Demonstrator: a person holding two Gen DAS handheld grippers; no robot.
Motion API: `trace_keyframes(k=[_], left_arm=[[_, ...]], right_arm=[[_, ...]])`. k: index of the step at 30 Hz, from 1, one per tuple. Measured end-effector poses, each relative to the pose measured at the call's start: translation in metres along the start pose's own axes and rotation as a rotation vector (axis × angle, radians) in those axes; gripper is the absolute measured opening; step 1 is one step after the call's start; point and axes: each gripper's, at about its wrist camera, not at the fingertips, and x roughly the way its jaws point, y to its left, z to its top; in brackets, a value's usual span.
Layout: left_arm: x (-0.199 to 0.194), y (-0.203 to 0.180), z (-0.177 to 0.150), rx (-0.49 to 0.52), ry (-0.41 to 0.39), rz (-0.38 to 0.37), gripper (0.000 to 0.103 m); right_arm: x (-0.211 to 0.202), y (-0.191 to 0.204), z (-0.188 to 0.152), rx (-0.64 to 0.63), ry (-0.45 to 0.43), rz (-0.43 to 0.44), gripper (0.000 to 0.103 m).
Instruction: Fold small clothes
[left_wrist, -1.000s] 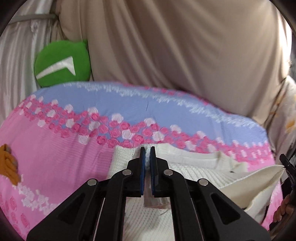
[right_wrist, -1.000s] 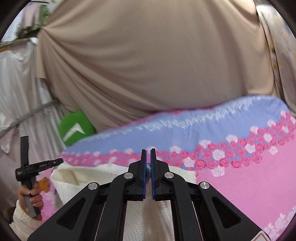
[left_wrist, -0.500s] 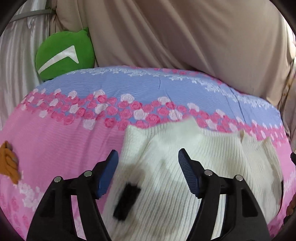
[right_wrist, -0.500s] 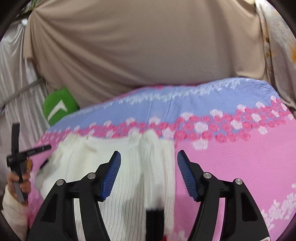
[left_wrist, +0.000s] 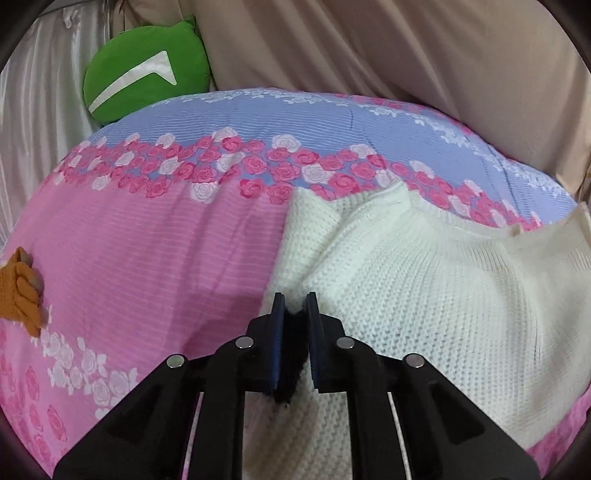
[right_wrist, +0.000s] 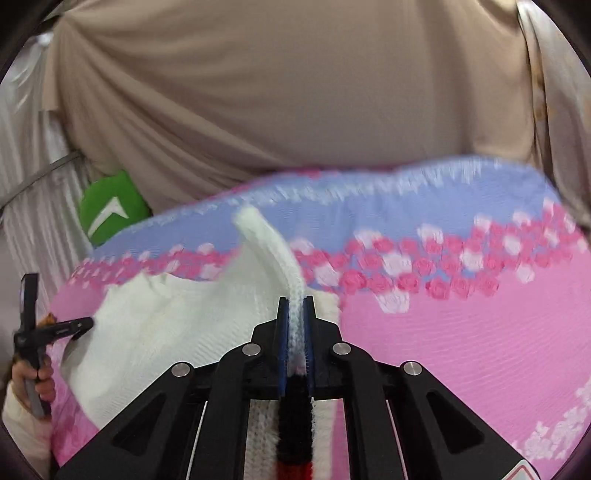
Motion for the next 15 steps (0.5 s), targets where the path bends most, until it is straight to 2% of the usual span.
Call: trace_keyframes(k=[2, 4, 5, 6, 8, 10, 13, 14, 15], left_arm=[[0.000, -0.002, 0.002, 0.000, -0.003, -0.009, 0.011], [-0.012, -0.003, 0.007, -0.008, -0.030, -0.050, 0.012], [-0.021, -0.005, 0.013, -0.003, -0.054, -0.068, 0.021], [-0.026, -0.008, 0.019, 0.001, -0.074, -0.071, 0.043], [-0.029, -0.016, 0.032, 0.011, -0.102, -0.083, 0.066], [-0.017, -0.028, 0.043, 0.036, -0.082, -0.102, 0.068], [0.023, -0.041, 0.054, 0.034, 0.010, -0.129, 0.067], [0.039, -0.042, 0.054, 0.022, 0.050, -0.139, 0.063], [0.049, -0.043, 0.054, 0.013, 0.078, -0.148, 0.042]], right_arm=[[0.042, -0.017, -0.009, 0.020, 0.151, -0.074, 0.009], [0.037, -0.017, -0.012, 0.046, 0.120, -0.056, 0.011], [0.025, -0.012, -0.011, 0.044, 0.071, -0.051, 0.014], [0.015, -0.006, -0.008, 0.036, 0.030, -0.051, 0.019], [0.003, 0.007, 0.000, 0.005, -0.017, -0.046, 0.051], [0.007, 0.014, 0.007, -0.026, -0.020, -0.056, 0.063], [0.046, 0.018, 0.014, -0.069, 0.079, -0.094, 0.064], [0.059, 0.019, 0.013, -0.075, 0.121, -0.103, 0.063], [0.068, 0.019, 0.010, -0.081, 0.150, -0.116, 0.059]])
